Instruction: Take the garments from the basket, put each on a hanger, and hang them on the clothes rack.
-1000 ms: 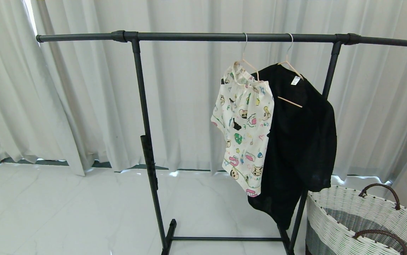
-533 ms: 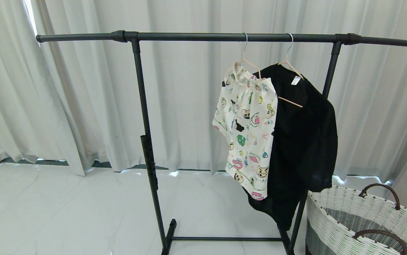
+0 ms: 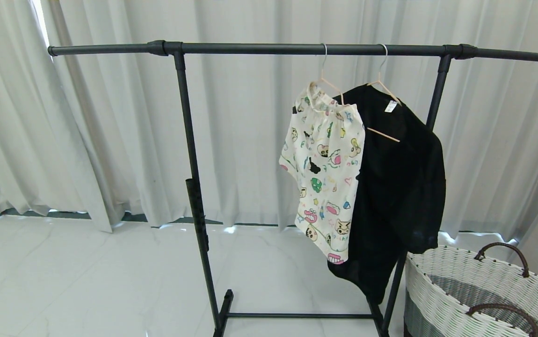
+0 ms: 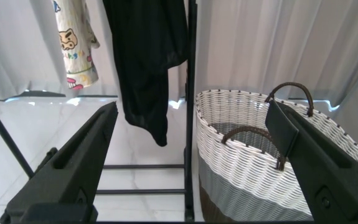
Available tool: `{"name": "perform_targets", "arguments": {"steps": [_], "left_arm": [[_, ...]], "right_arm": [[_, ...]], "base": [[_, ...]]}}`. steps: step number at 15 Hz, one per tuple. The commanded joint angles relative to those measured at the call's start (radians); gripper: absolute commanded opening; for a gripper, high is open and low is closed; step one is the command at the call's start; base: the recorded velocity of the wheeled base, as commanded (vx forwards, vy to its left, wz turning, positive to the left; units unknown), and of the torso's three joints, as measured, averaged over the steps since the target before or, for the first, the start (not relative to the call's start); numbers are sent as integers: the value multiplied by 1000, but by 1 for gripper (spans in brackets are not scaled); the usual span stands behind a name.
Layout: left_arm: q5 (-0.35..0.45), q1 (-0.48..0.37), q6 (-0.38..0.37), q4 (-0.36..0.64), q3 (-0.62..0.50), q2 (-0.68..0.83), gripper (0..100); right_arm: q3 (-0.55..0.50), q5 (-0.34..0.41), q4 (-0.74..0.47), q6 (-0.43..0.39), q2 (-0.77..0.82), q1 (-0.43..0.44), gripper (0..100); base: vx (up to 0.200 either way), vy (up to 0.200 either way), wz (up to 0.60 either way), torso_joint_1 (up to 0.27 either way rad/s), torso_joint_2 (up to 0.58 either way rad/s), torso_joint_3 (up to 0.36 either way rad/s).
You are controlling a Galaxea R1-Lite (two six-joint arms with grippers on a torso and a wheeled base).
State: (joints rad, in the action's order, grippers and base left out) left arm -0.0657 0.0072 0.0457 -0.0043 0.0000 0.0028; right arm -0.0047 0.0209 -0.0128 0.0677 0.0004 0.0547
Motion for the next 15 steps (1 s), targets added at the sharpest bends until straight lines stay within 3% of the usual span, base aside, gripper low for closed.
{"name": "perform_targets", "arguments": {"steps": [1, 15], "left_arm": [[0, 0, 0, 0, 0, -1, 100], [0, 0, 0, 0, 0, -1, 100]], "right_arm": [[0, 1, 0, 0, 0, 1, 100], [0, 1, 0, 0, 0, 1, 100]], "base": [[0, 0, 0, 0, 0, 0], [0, 0, 0, 0, 0, 0]]}}
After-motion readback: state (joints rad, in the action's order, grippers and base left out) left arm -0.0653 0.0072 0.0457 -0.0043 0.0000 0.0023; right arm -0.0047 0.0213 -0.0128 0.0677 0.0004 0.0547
